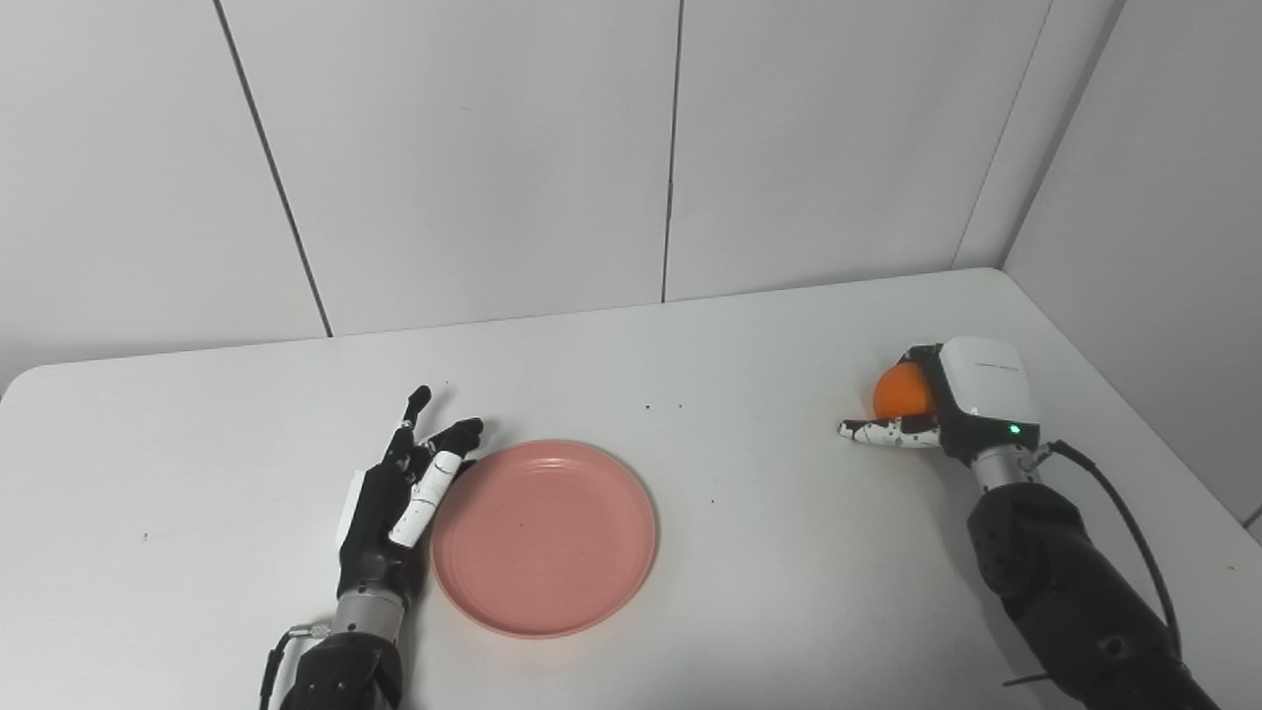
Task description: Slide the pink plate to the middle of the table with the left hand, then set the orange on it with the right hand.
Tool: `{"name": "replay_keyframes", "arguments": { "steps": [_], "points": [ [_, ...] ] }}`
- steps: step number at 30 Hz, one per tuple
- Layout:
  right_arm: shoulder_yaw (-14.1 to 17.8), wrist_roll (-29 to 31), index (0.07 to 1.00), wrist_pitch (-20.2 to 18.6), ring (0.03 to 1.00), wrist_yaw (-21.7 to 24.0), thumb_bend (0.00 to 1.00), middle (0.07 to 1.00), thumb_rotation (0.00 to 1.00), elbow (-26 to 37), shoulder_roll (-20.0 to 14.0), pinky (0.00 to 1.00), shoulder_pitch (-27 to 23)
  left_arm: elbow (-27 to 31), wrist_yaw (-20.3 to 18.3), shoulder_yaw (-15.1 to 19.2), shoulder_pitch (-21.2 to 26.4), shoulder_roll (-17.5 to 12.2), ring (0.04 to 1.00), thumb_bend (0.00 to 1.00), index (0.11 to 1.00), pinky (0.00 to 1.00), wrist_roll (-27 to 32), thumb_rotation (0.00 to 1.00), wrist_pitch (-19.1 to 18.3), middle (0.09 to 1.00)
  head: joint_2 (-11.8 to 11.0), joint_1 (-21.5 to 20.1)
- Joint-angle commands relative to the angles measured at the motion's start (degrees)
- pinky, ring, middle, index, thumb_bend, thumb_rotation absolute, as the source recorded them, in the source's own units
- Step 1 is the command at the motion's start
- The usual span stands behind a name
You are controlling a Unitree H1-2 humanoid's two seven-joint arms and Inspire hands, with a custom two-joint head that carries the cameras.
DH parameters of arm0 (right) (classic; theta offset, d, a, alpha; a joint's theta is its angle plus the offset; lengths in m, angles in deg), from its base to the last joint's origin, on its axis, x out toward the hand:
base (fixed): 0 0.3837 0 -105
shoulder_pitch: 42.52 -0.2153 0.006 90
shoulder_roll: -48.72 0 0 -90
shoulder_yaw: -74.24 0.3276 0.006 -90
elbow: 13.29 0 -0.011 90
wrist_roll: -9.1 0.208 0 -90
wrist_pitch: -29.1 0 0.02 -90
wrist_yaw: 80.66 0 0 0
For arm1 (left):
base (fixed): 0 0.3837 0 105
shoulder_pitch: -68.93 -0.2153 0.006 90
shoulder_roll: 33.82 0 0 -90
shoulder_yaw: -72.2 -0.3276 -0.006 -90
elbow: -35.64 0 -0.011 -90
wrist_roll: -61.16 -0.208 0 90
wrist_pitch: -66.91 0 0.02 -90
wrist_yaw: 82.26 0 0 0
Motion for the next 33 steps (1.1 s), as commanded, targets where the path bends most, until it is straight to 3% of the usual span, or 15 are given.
{"name": "replay_keyframes", "arguments": {
  "steps": [1,13,24,33],
  "points": [
    [-0.7,0.3,0.231,2.1,0.132,-0.3,0.64,0.192,0.4,-0.3,-1.0,0.08,-1.2,1.1,-0.3,-0.4,0.5,0.3,0.784,1.0,0.941,0.72,0.5,0.66,-0.7,0.735,-0.1,0.0],
    [-1.7,3.5,0.271,1.0,0.157,2.3,0.59,0.22,0.37,1.7,-1.6,0.11,-1.0,1.5,-0.2,-0.4,0.5,0.4,0.779,1.0,0.941,0.71,0.4,0.65,-1.1,0.734,0.0,0.1],
    [-0.6,2.4,0.253,-3.7,0.145,8.6,0.58,0.206,0.29,13.0,-1.2,0.1,-0.5,1.1,-0.5,-0.3,0.4,0.3,0.786,1.0,0.941,0.72,0.8,0.65,-0.9,0.734,0.0,0.0],
    [-0.2,-0.2,0.254,-8.0,0.143,13.7,0.58,0.204,0.32,23.2,-0.4,0.1,-1.3,1.6,0.1,-0.8,0.1,0.8,0.782,1.0,0.94,0.7,0.1,0.65,-1.1,0.736,0.4,0.9]
  ]
}}
